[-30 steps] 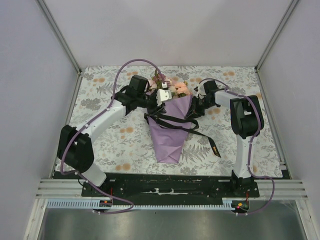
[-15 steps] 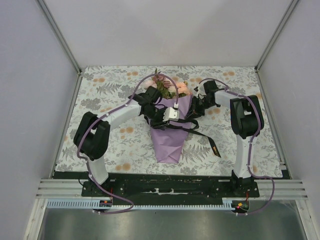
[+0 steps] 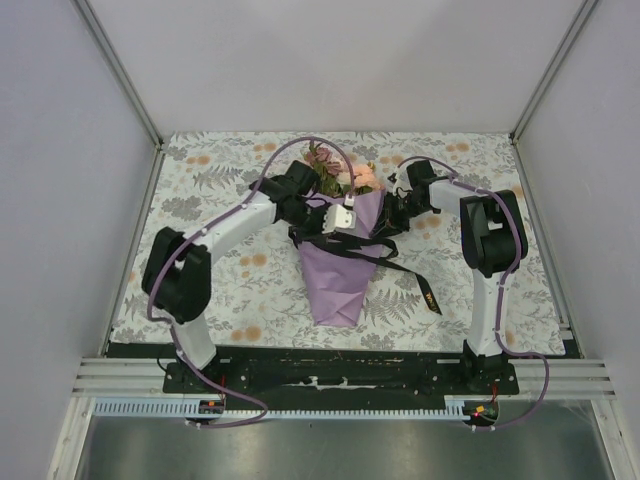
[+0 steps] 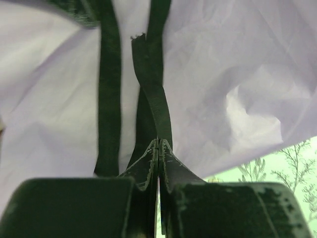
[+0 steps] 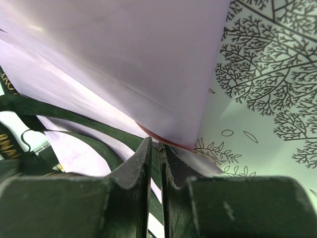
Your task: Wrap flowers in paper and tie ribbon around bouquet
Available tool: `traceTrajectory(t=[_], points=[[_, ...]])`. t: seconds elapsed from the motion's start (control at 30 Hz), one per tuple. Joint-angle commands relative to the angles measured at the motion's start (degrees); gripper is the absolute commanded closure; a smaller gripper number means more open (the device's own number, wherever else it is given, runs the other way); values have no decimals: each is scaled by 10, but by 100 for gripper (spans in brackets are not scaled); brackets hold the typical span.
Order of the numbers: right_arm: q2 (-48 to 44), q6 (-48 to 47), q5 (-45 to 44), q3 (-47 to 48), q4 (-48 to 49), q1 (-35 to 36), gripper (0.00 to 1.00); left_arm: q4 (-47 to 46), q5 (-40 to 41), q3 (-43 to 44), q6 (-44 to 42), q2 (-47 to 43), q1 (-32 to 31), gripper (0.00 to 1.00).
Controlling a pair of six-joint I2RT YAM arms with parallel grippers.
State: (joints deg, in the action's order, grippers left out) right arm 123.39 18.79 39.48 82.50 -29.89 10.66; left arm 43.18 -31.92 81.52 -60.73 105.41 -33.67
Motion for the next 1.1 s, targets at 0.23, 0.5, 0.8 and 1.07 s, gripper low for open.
traceTrajectory(t=[0.23,0.5,0.8,1.07], points=[[9,-17,-34,13,-9,0,82,86,-31,-26,7,-252,120,98],[5,-19,-38,9,-9,0,81,72,25,-100,11,-346,243,98],[6,-20,-38,9,-10,-1,81,-154,167,-122,178,-325,270,98],[4,-20,-37,6,-9,0,81,-78,98,-105,134,-318,284,98]])
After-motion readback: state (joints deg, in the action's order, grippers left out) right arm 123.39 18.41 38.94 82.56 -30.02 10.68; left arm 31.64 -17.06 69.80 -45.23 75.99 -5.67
